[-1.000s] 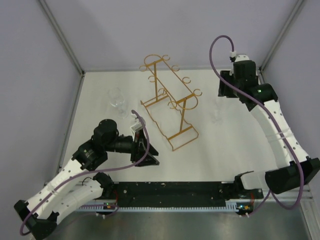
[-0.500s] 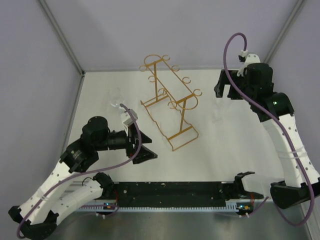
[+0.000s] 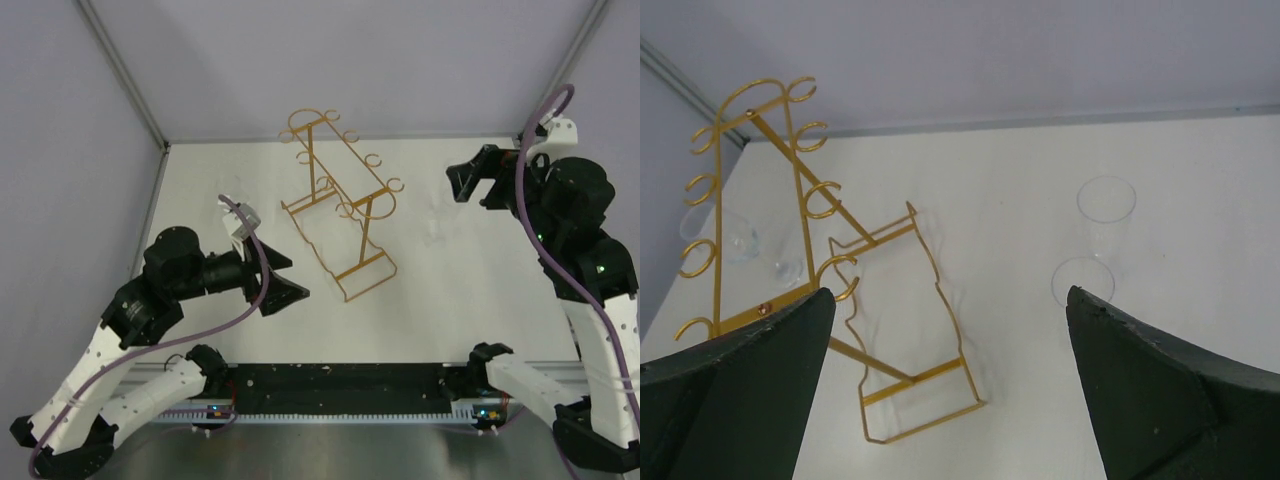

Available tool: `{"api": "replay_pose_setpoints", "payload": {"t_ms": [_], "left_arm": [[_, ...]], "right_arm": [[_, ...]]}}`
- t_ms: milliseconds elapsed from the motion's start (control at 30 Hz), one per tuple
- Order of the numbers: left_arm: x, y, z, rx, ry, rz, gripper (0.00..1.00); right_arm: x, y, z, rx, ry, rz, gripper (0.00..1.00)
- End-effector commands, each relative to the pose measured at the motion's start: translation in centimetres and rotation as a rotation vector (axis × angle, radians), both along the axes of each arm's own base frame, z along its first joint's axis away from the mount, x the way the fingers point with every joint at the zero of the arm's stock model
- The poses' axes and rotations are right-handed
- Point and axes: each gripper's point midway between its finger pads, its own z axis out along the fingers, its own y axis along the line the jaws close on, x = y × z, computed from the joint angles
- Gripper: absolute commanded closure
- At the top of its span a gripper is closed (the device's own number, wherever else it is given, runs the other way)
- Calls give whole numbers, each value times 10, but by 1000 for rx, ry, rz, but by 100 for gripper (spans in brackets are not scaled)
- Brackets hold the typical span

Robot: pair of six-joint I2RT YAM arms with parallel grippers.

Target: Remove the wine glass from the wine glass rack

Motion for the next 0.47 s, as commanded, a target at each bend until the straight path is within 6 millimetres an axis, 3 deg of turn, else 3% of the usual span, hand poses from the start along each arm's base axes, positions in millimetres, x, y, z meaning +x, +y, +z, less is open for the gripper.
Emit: {"api": "replay_pose_setpoints", "payload": {"t_ms": [0,433], "left_arm": [[8,0,13,-17,-31,33,2],[10,3,35,-41,-48,64,2]], "right_arm": [[-4,-5,23,71,-100,-27,1],[-22,-10,33,155,-177,-43,1]]}}
